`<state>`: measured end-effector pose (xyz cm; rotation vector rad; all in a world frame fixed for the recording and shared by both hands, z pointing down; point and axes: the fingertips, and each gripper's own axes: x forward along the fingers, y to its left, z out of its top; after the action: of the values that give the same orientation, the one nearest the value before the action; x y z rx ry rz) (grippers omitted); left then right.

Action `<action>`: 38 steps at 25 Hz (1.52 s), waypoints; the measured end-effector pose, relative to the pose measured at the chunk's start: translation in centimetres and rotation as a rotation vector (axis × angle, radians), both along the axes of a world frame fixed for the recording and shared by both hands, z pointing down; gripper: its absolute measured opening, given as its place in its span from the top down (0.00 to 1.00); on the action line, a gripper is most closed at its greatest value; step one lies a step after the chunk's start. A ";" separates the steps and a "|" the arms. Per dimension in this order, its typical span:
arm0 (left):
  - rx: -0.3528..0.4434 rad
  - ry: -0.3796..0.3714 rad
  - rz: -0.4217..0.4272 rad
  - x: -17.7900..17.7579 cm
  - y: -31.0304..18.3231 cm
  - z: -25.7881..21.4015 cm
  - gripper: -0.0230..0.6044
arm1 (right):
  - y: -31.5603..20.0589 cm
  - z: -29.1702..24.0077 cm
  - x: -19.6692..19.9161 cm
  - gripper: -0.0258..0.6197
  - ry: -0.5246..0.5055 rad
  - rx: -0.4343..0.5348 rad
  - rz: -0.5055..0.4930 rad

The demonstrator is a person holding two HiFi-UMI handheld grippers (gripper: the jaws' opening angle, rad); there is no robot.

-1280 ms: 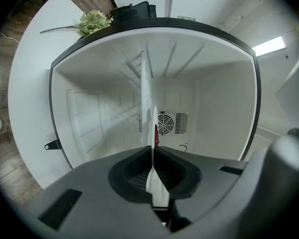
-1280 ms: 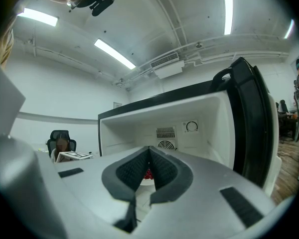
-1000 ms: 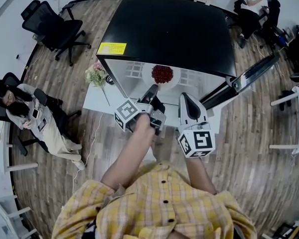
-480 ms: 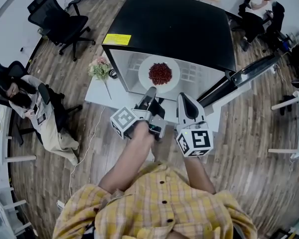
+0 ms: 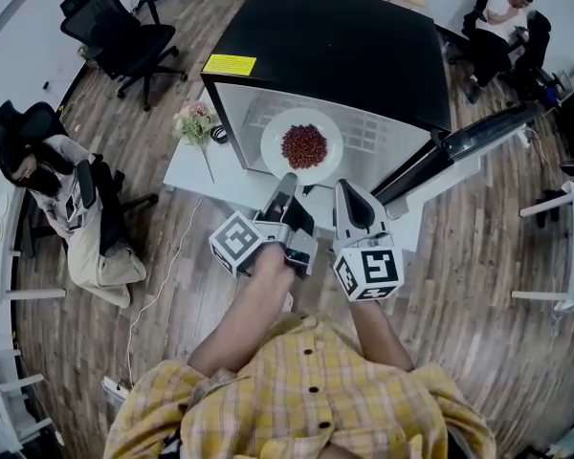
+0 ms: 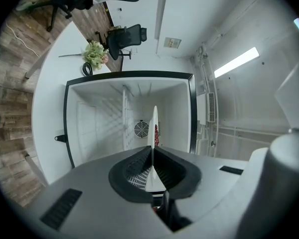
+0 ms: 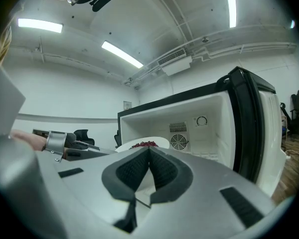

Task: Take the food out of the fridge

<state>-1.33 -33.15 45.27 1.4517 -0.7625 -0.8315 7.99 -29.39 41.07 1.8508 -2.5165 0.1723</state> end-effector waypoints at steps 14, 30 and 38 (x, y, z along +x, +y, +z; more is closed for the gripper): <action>0.028 -0.007 -0.054 -0.6 4.2 -1.2 0.93 | 3.1 0.3 -0.3 0.95 0.000 -0.001 -0.033; 0.045 0.011 -0.078 -0.9 8.6 -1.8 0.93 | 6.8 0.5 -1.0 0.95 0.008 0.006 -0.059; 0.041 0.013 -0.090 -1.6 10.3 -1.9 0.93 | 8.1 0.4 -1.6 0.95 0.003 0.008 -0.072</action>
<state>-2.88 -22.89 43.38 1.4558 -0.8101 -0.9291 6.38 -21.28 41.50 1.7586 -2.5811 0.1588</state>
